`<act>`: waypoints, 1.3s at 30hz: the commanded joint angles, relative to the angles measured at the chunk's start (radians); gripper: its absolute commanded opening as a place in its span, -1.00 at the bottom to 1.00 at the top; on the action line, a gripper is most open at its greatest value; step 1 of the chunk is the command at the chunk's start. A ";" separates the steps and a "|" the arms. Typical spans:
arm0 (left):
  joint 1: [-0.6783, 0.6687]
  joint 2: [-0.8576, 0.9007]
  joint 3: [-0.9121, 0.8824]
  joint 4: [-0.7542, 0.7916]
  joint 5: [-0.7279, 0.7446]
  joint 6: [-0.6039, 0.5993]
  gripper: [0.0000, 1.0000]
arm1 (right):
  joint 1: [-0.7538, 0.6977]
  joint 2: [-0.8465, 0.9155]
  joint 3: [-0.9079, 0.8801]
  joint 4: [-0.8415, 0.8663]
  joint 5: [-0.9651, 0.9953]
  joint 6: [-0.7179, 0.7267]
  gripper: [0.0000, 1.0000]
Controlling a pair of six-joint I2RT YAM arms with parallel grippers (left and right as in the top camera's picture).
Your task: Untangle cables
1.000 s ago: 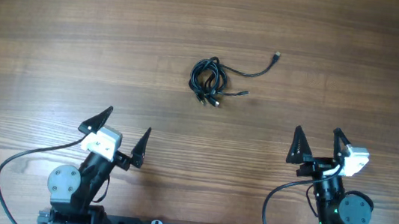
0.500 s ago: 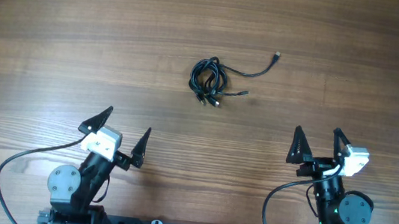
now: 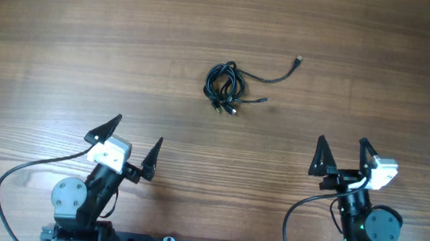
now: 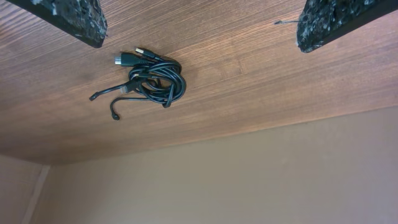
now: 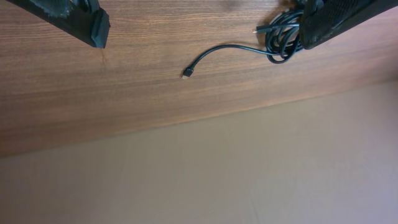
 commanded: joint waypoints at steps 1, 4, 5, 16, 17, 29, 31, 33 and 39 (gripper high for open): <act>-0.005 -0.007 -0.008 0.004 -0.010 0.012 1.00 | -0.003 -0.008 -0.001 0.003 -0.001 0.007 0.99; -0.005 -0.007 -0.008 0.004 -0.010 0.012 1.00 | -0.003 -0.008 -0.001 0.003 -0.001 0.007 1.00; -0.005 -0.007 -0.008 0.004 -0.009 0.012 1.00 | -0.003 -0.008 -0.001 0.003 -0.001 0.007 0.99; -0.005 -0.007 -0.008 0.004 -0.010 0.012 1.00 | -0.003 -0.008 -0.001 0.003 -0.001 0.007 0.99; -0.005 -0.007 -0.008 0.004 -0.010 0.012 1.00 | -0.003 -0.008 -0.001 0.003 -0.001 0.007 0.99; -0.005 -0.006 -0.008 0.004 -0.010 0.012 0.99 | -0.003 -0.008 -0.001 0.003 -0.001 0.007 1.00; -0.005 -0.006 -0.008 0.004 -0.010 0.012 1.00 | -0.003 -0.008 -0.001 0.003 -0.001 0.007 1.00; -0.005 -0.006 -0.008 0.004 -0.010 0.012 1.00 | -0.003 -0.008 -0.001 0.004 -0.001 0.007 0.99; -0.005 -0.006 -0.008 0.004 -0.009 0.012 1.00 | -0.003 -0.008 -0.001 0.010 -0.053 0.202 1.00</act>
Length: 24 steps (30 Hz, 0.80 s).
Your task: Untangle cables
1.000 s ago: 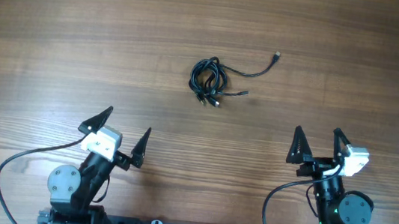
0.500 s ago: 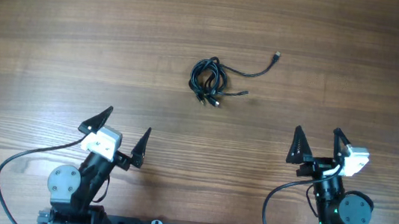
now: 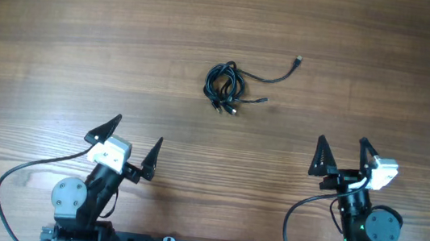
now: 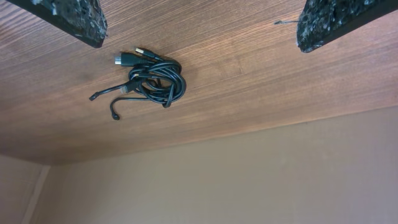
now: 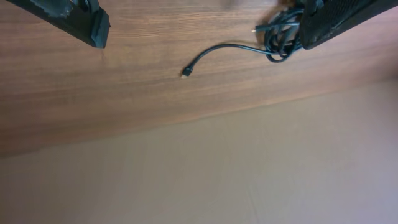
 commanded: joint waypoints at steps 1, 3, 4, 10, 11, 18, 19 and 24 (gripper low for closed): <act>-0.005 -0.006 -0.008 0.003 -0.002 0.011 1.00 | -0.003 -0.008 -0.001 0.008 -0.076 0.413 0.99; -0.005 -0.006 -0.008 0.005 0.065 0.008 1.00 | -0.003 -0.001 -0.001 0.007 -0.049 0.556 0.99; -0.005 -0.006 -0.008 0.007 0.086 0.008 1.00 | -0.003 0.005 -0.001 0.005 -0.020 0.554 0.97; -0.004 0.002 -0.008 0.004 0.067 -0.026 1.00 | -0.003 0.010 -0.001 0.034 -0.089 0.438 0.99; -0.004 0.002 -0.008 0.004 0.050 -0.055 1.00 | -0.003 0.010 -0.001 0.061 -0.122 0.393 0.99; -0.004 0.003 0.002 0.003 0.028 -0.180 1.00 | -0.003 0.010 0.006 0.092 -0.166 0.266 0.99; -0.004 0.009 0.015 0.000 0.028 -0.212 1.00 | -0.003 0.010 0.007 0.093 -0.169 0.265 0.99; -0.004 0.062 0.071 0.000 0.033 -0.277 1.00 | -0.003 0.010 0.024 0.089 -0.211 0.216 0.99</act>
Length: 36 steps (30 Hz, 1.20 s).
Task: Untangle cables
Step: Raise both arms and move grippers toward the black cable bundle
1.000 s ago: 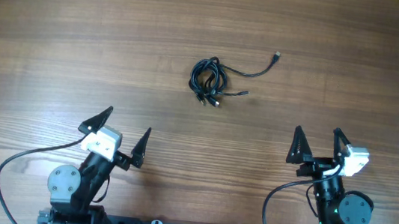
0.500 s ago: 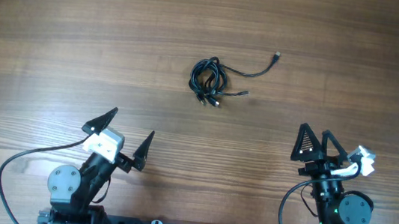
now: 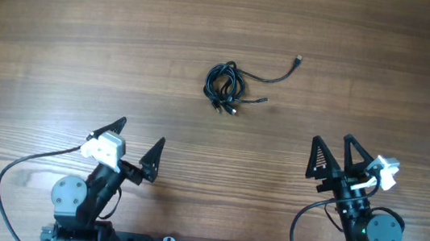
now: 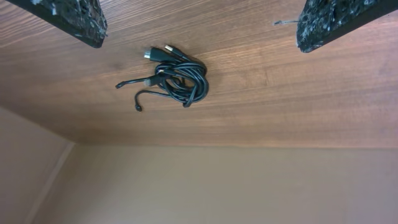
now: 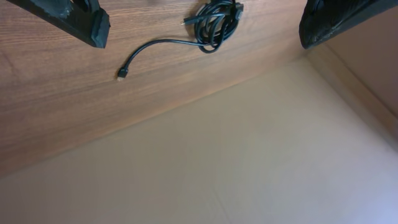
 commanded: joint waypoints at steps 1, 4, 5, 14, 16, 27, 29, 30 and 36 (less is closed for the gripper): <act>-0.005 0.044 0.073 0.004 0.005 -0.069 1.00 | -0.003 0.003 0.029 -0.001 -0.051 -0.062 0.99; -0.005 0.085 0.159 -0.062 0.033 -0.068 1.00 | -0.003 0.003 0.043 -0.002 -0.051 -0.066 0.99; -0.005 0.101 0.193 -0.093 0.033 -0.068 1.00 | -0.003 0.003 0.048 -0.004 -0.051 -0.071 1.00; -0.005 0.288 0.383 -0.175 0.092 -0.075 1.00 | -0.003 0.003 0.066 -0.013 -0.102 -0.114 0.99; -0.005 0.327 0.423 -0.201 0.092 -0.076 1.00 | -0.003 0.009 0.086 -0.022 -0.130 -0.136 0.99; -0.005 0.695 0.704 -0.135 0.261 -0.094 1.00 | -0.003 0.361 0.344 -0.080 -0.411 -0.188 0.99; -0.005 0.772 0.772 -0.175 0.285 -0.098 1.00 | -0.003 0.460 0.442 -0.151 -0.418 -0.188 1.00; -0.005 0.820 0.816 -0.214 0.292 -0.098 1.00 | -0.003 0.521 0.507 -0.205 -0.418 -0.194 0.99; -0.005 1.089 1.085 -0.476 0.293 -0.088 1.00 | -0.003 0.824 0.914 -0.566 -0.431 -0.360 0.99</act>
